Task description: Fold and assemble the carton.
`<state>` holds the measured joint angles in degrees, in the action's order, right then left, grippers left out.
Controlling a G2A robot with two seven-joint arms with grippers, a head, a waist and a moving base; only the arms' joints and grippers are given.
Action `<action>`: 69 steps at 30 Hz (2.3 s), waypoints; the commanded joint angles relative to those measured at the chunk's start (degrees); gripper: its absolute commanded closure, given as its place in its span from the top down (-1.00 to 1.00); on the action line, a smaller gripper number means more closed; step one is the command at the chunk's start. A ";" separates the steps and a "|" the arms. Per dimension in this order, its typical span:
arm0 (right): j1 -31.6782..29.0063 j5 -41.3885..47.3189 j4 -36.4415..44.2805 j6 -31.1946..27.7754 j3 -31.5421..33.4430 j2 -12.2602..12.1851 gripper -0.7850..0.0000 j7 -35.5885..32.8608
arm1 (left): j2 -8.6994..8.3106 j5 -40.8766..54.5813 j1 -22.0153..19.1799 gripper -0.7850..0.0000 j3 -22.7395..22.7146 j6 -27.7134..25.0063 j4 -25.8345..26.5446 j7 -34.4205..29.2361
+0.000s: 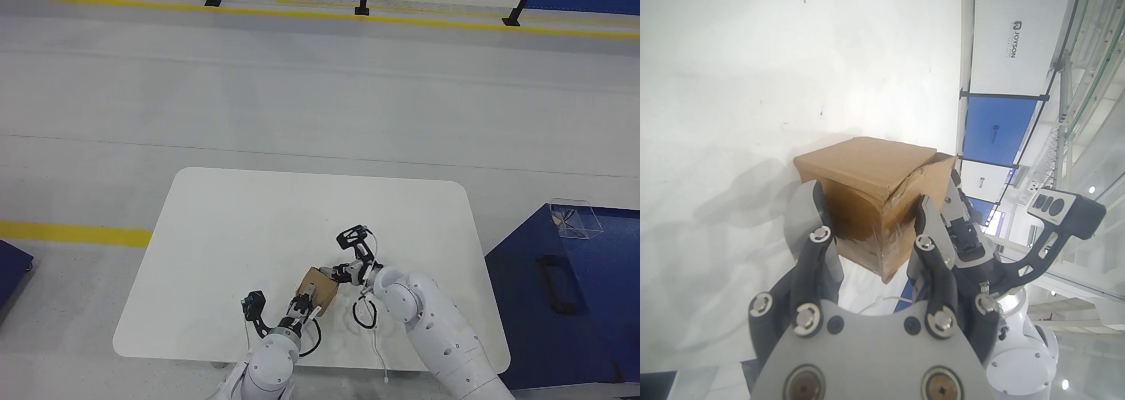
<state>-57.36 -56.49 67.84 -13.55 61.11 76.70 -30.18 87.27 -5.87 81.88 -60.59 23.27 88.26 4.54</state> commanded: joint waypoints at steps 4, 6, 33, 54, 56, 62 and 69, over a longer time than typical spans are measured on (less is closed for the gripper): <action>0.34 1.75 -0.35 0.04 0.89 0.00 1.00 1.16 | 0.06 0.08 -0.17 0.01 -0.10 0.15 -0.26 -0.11; 0.06 2.70 0.21 0.23 1.88 -0.14 1.00 1.95 | 0.11 0.01 -0.40 0.01 0.01 0.18 -0.71 -0.08; -1.42 -2.34 2.79 2.51 0.36 -0.49 1.00 -1.16 | 0.00 -4.58 3.37 0.73 -0.63 -5.50 4.38 5.55; -6.15 1.40 8.90 1.66 8.76 -2.44 1.00 0.96 | -2.61 -57.14 4.05 1.00 2.72 -21.15 -0.96 24.50; -6.19 1.49 8.83 1.75 8.86 -2.45 1.00 0.90 | -3.51 -69.57 3.11 1.00 3.32 -23.96 -3.66 26.43; -6.19 1.49 8.83 1.75 8.86 -2.45 1.00 0.90 | -5.37 -83.80 1.64 1.00 0.90 -27.67 -8.70 24.99; -6.19 1.49 8.83 1.75 8.86 -2.45 1.00 0.90 | -5.35 -90.21 -1.36 1.00 0.87 -21.13 -14.26 19.22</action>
<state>-63.55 -55.00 76.67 -11.80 69.97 74.25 -29.28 81.79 -95.93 81.17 -59.86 1.35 75.17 24.65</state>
